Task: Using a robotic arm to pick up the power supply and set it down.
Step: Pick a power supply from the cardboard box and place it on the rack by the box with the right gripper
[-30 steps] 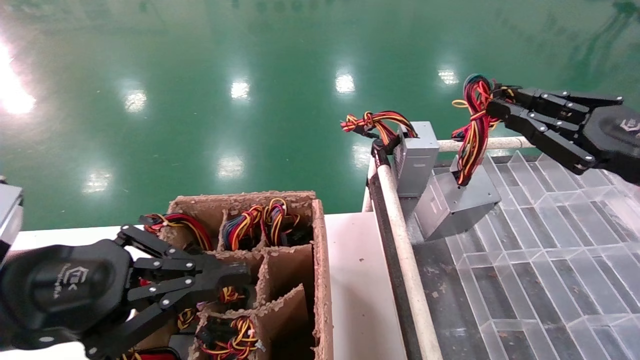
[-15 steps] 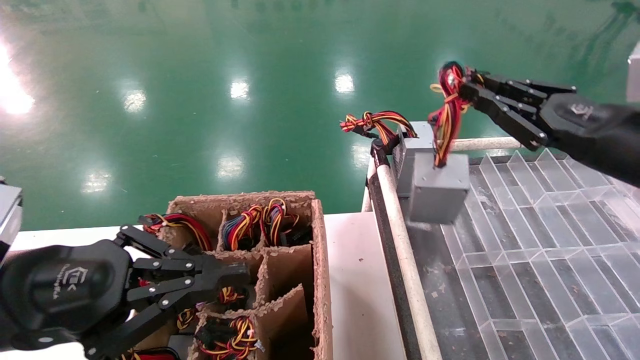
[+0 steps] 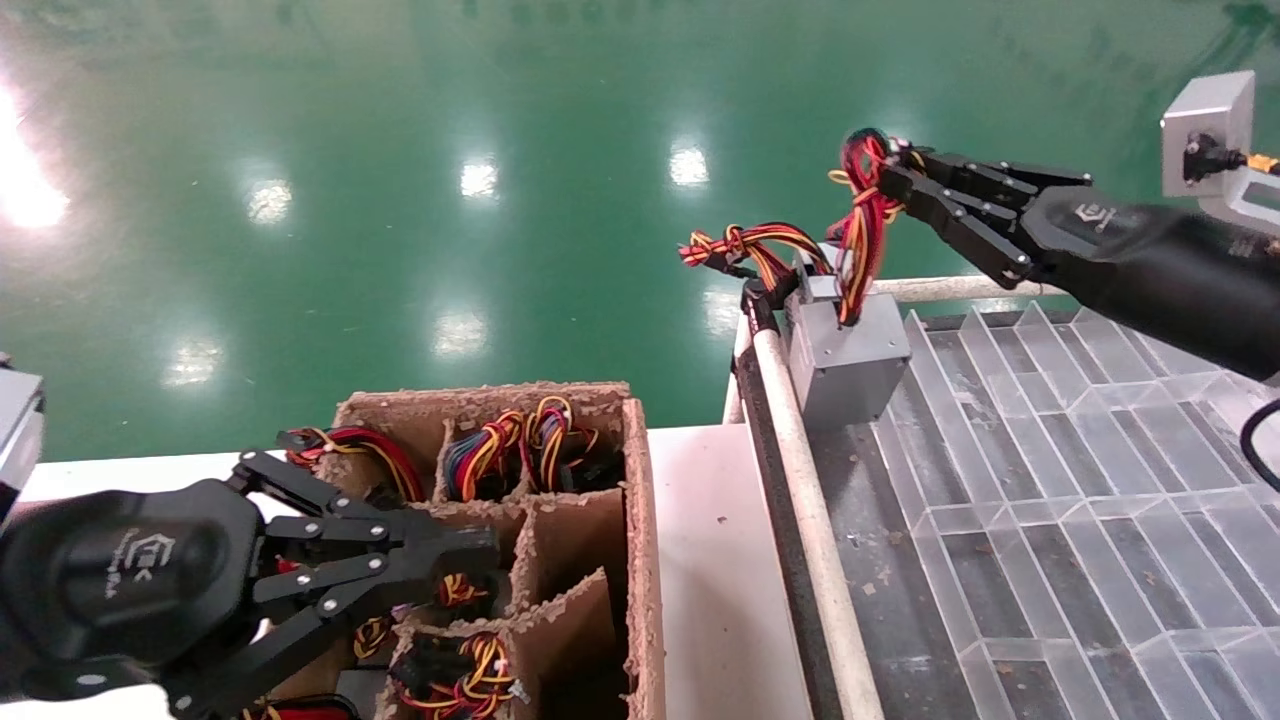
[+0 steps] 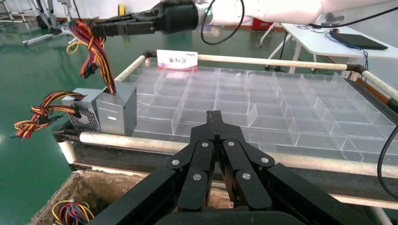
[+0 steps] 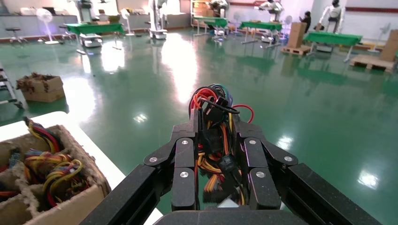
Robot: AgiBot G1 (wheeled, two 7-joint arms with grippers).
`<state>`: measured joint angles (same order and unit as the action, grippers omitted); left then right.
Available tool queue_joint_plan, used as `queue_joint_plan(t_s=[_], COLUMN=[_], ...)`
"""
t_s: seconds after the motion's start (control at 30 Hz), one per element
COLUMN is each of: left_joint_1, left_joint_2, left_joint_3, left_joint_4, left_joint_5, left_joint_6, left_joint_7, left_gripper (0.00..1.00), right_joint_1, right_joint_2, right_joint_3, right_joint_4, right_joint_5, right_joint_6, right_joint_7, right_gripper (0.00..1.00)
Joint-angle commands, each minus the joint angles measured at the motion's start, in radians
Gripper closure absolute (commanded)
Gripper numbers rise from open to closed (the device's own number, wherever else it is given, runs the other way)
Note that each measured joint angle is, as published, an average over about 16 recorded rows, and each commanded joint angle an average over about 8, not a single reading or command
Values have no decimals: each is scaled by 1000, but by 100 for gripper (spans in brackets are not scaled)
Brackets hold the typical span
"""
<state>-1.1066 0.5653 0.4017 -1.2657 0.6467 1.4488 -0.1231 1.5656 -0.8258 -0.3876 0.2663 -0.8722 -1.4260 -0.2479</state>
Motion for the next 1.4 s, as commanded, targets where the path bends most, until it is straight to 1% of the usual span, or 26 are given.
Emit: queue_joint_plan(t_s=[0.03, 0.17, 0.4, 0.43, 0.67, 0.7, 0.93, 1.4], left_joint_1=[0, 0, 0, 0, 0, 0, 0, 0], left_joint_2=[0, 0, 0, 0, 0, 0, 0, 0], left_joint_3=[0, 0, 0, 0, 0, 0, 0, 0], left_joint_4=[0, 0, 0, 0, 0, 0, 0, 0], left_joint_5=[0, 0, 0, 0, 0, 0, 0, 0], left_joint_6=[0, 0, 0, 0, 0, 0, 0, 0], left_joint_7=[0, 0, 0, 0, 0, 0, 0, 0], left_gripper=[100, 100, 100, 100, 100, 100, 100, 100], right_joint_1=[6, 14, 16, 16, 35, 39, 75, 135], right_joint_2=[-8, -19, -40, -43, -53, -53, -53, -83], right_joint_3=[-3, -2, 4, 4, -19, -24, -54, -76], right_joint_4=[-28, -76, -162, -173, -209, -210, -214, -233], right_joint_5=[-5, -6, -1, 0, -35, -43, -88, -120], right_joint_6=[-1, 7, 46, 51, 71, 73, 83, 127], right_joint_7=[-13, -41, -79, -82, -99, -102, -122, -145], right_gripper=[100, 100, 100, 95, 9, 1, 0, 0])
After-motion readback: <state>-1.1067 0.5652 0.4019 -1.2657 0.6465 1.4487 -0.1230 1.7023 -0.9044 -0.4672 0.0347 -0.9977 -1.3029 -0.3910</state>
